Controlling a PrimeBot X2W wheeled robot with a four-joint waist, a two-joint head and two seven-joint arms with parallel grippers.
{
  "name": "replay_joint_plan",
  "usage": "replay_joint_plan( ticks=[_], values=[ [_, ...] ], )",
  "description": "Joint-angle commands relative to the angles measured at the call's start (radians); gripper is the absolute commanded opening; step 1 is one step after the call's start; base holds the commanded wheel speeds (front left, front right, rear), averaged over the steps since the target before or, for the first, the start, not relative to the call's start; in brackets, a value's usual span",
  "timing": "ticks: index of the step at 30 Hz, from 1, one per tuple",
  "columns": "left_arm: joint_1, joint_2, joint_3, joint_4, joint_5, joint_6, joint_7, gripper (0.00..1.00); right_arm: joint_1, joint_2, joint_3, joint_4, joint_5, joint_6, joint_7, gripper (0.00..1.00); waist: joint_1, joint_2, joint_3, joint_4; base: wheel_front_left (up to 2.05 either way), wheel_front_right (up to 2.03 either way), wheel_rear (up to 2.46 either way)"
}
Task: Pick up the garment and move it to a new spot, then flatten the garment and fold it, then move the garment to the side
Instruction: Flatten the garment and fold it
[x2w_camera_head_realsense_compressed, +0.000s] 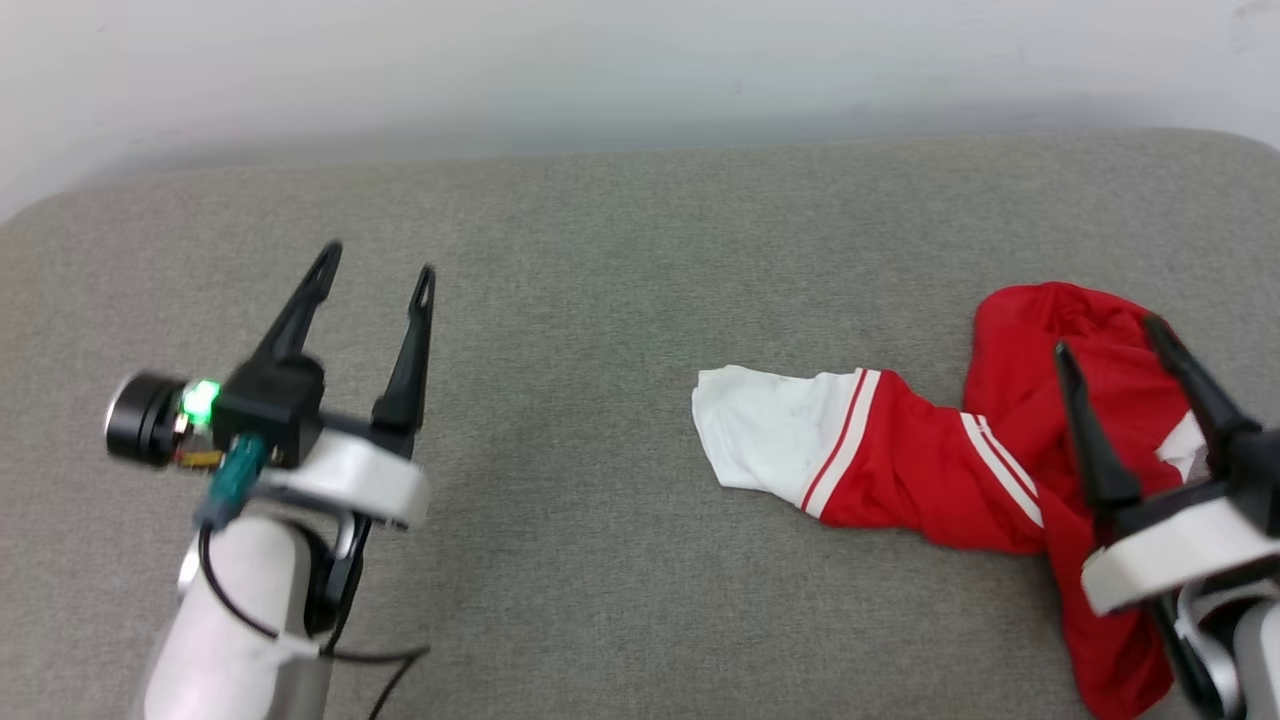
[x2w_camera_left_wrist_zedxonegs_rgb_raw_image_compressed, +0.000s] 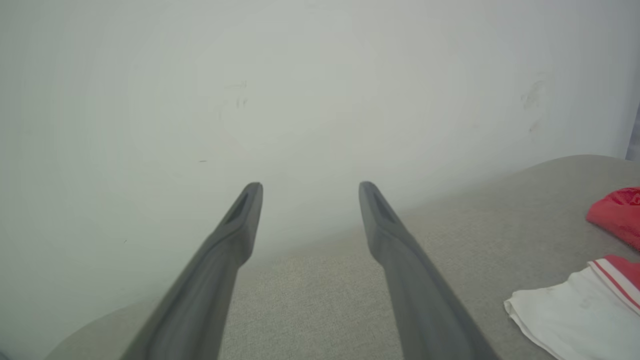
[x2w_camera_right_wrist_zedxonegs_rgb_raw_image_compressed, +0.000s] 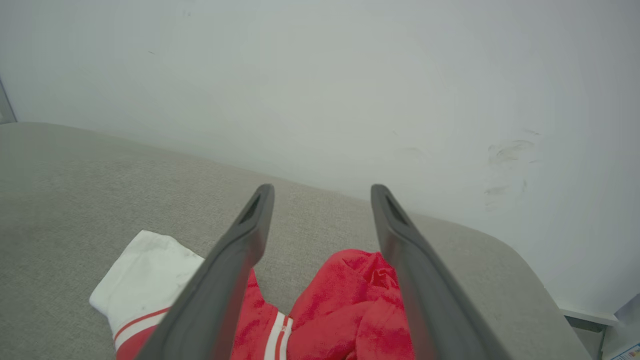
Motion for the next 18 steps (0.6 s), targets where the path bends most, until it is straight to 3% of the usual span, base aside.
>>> replay_joint_plan(
  ticks=[1, 7, 10, 18],
  values=[
    [-0.038, 0.007, -0.017, 0.006, -0.013, -0.009, 0.017, 1.00, 0.032, 0.017, -0.005, -0.033, -0.008, -0.001, 0.010, 1.00, 0.0001, 0.0000, -0.004, -0.010, 0.00, 0.00, 0.00],
    [-0.216, 0.070, -0.134, 0.040, -0.104, -0.030, 0.149, 1.00, 0.150, 0.085, -0.016, -0.167, -0.010, -0.001, 0.050, 1.00, 0.0001, 0.0000, 0.009, -0.035, 0.00, 0.00, 0.00],
    [-0.308, 0.121, -0.247, 0.054, -0.197, -0.030, 0.241, 1.00, 0.178, 0.102, -0.024, -0.187, -0.004, -0.001, 0.053, 1.00, 0.0001, 0.0000, 0.023, -0.049, 0.00, 0.00, 0.00],
    [-0.543, 0.230, -0.562, 0.117, -0.487, -0.030, 0.598, 1.00, 0.187, 0.120, -0.013, -0.167, 0.002, -0.001, 0.028, 1.00, 0.0001, 0.0000, 0.081, -0.087, 0.00, 0.00, 0.00]
  ],
)
